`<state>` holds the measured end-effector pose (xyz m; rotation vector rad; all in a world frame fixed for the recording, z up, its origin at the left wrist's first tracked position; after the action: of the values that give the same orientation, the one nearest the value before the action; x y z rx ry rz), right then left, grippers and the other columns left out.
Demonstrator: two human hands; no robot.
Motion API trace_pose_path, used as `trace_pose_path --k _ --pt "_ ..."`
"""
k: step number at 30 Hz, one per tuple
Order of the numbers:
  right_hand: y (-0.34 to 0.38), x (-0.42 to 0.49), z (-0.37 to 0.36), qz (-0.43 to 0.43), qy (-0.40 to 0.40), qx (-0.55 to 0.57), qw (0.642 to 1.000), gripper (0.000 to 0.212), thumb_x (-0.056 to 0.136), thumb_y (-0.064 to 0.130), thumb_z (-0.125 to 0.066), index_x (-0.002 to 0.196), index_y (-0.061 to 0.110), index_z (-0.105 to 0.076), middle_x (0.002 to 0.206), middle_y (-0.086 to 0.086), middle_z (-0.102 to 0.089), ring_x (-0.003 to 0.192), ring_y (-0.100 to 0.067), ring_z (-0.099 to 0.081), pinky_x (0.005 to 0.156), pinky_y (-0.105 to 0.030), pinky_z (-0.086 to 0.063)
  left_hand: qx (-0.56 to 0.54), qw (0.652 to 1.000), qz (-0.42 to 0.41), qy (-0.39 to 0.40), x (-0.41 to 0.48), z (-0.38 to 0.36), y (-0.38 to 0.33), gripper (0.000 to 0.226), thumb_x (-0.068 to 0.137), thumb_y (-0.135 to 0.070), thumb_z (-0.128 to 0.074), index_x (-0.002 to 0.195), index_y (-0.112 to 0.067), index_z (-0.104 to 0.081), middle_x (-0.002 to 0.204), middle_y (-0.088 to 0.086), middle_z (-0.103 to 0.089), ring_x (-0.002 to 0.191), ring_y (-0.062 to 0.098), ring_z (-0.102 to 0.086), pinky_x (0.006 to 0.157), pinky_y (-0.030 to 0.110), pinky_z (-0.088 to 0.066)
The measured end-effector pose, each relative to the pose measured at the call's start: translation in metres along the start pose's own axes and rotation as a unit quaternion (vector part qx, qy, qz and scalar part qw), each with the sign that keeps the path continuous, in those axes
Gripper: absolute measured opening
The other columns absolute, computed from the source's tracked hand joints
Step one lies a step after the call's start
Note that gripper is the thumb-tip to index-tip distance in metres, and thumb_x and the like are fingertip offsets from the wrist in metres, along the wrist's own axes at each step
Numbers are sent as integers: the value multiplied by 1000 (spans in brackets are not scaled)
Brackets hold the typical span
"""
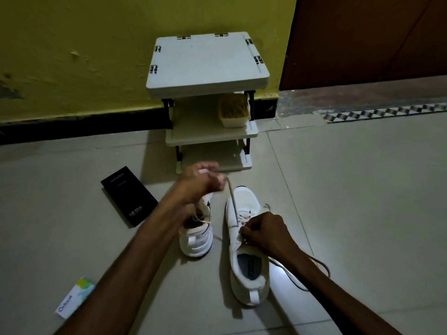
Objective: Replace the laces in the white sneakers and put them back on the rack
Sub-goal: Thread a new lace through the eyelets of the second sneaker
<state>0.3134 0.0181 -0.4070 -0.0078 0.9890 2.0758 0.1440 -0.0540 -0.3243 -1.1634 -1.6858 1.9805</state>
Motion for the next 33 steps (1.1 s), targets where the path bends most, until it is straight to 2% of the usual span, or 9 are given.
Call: trace_pose_path --k 3,6,8,11,14,17,23,27,33 --pt "1 3 -6 -19 1 14 1000 29 81 34 -63 76 7 -74 74 -11 -70 72 -21 -65 62 -29 -49 -282 959 15 30 -11 4 -42 28 90 14 -47 97 -9 -61 90 13 -64 78 15 -63 70 23 -58" --pt "1 3 -8 -32 7 26 999 31 79 33 -62 76 4 -71 76 -12 -69 68 -23 -62 58 -26 -42 -319 945 33 58 -18 -10 -31 29 91 11 -46 98 -12 -61 86 10 -65 86 17 -66 91 41 -55" --pt "3 -1 -7 -31 9 33 999 33 79 37 -65 74 5 -70 73 -11 -69 67 -21 -62 58 -27 -42 -297 945 91 104 -22 -24 -6 32 92 13 -43 106 -9 -59 86 13 -64 78 18 -66 84 36 -56" --pt "5 -8 -3 -28 -9 35 999 32 78 39 -72 60 14 -65 58 -1 -61 58 -10 -55 52 -21 -36 127 983 68 116 -21 -28 30 28 96 1 -40 108 -13 -61 82 4 -59 62 12 -55 53 21 -44" --pt "3 -11 -3 -27 -21 43 998 21 77 40 -76 64 28 -65 61 12 -60 63 -4 -57 53 -13 -36 623 777 -50 78 -21 -30 49 28 102 -35 -40 111 -18 -59 114 7 -64 103 25 -61 81 33 -45" --pt "2 -13 -2 -24 -26 58 998 15 79 38 -77 70 27 -71 66 10 -64 66 -6 -61 58 -13 -44 685 718 -12 123 -23 -32 60 55 100 -57 -30 112 -13 -62 121 12 -63 112 29 -58 90 37 -43" --pt "1 -15 -2 -36 -38 100 994 14 77 30 -79 65 25 -73 67 4 -68 70 -12 -65 64 -23 -48 518 825 50 220 -13 -35 59 42 96 -45 -50 67 -19 -66 65 3 -62 60 17 -57 60 27 -43" --pt "0 -17 -2 -38 -40 125 991 13 74 24 -82 64 21 -74 68 7 -70 69 -6 -66 68 -23 -52 156 955 97 233 -16 -31 36 34 96 -24 -55 63 -18 -53 59 0 -36 45 8 -26 42 18 -23" --pt "-2 -13 -5 -60 -32 146 987 10 73 23 -84 69 20 -75 78 3 -73 77 -9 -68 74 -23 -54 -182 921 -70 339 -57 -29 -73 33 93 -32 -48 63 -19 -50 61 -7 -36 53 7 -32 48 16 -36"
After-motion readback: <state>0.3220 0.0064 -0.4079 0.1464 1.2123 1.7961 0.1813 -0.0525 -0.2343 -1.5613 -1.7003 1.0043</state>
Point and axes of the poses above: each hand's wrist, its own x-axis towards the middle knuckle, its own z-axis out of the back of the hand, y = z × x, the point moved 3 cm from there along x, towards the middle knuckle
